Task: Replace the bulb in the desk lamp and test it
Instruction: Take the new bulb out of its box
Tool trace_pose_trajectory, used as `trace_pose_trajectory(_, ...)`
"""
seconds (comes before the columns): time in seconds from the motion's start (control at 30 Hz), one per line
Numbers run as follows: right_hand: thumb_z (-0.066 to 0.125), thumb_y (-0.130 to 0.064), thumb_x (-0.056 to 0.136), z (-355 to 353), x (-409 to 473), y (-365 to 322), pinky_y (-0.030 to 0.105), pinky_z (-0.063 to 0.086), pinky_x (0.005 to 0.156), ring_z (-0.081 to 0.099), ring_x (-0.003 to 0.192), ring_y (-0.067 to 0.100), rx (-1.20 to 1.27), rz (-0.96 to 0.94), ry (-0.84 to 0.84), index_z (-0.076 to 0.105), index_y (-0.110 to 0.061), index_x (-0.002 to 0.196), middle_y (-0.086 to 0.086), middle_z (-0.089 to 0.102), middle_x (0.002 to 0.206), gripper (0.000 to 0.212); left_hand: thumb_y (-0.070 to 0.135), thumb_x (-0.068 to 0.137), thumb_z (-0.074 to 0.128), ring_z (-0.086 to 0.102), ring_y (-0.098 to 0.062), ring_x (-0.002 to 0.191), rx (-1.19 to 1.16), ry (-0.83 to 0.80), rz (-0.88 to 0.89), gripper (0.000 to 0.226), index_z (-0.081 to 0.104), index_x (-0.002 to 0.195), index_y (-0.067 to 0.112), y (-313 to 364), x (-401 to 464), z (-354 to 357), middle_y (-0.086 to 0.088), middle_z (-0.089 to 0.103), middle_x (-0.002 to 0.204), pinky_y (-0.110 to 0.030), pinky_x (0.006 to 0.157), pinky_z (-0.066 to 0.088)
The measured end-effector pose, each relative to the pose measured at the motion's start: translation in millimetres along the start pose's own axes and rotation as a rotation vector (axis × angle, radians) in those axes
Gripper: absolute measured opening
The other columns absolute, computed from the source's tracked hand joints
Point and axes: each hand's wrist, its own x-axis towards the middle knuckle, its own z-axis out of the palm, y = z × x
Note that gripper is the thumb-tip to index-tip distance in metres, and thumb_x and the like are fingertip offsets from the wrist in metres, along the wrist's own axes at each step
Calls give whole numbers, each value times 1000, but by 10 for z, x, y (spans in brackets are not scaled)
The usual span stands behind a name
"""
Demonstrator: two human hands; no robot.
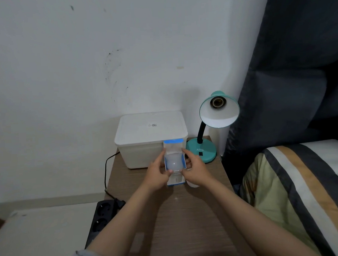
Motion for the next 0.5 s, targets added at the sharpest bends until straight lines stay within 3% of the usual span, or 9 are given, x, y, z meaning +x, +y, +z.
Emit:
trace_pose_trajectory(0.17,65,-32,84,-30,54,-111,28,47,88,51,104,18,-191,-39,45,39,-20,138,3,42,117,61,19,86,64,58,-8,86,57,-137,-70,86,6,146,38,186,-9,-116,-3,55,112,-9,54,48)
trace_pose_trajectory(0.3,70,-30,80,-29,111,-158,32,47,91,50,111,19,-320,-150,34,53,-15,126,3,54,120,51,25,86,63,55,-4,74,49,-176,-129,85,2,143,43,207,6,-138,-1,56,101,-14,57,46)
trace_pose_trajectory(0.4,74,-29,76,-27,163,-207,32,49,91,55,111,20,-339,-116,7,56,-10,123,6,60,121,53,28,86,63,55,-7,70,48,-170,-145,85,2,142,47,163,10,-138,-1,59,87,-21,65,48)
trace_pose_trajectory(0.5,78,-24,72,-6,211,-248,27,47,84,59,105,21,-344,-94,15,58,-7,119,9,63,116,55,26,87,62,56,-6,72,51,-162,-136,84,1,142,46,177,-17,-130,1,59,87,-18,64,47)
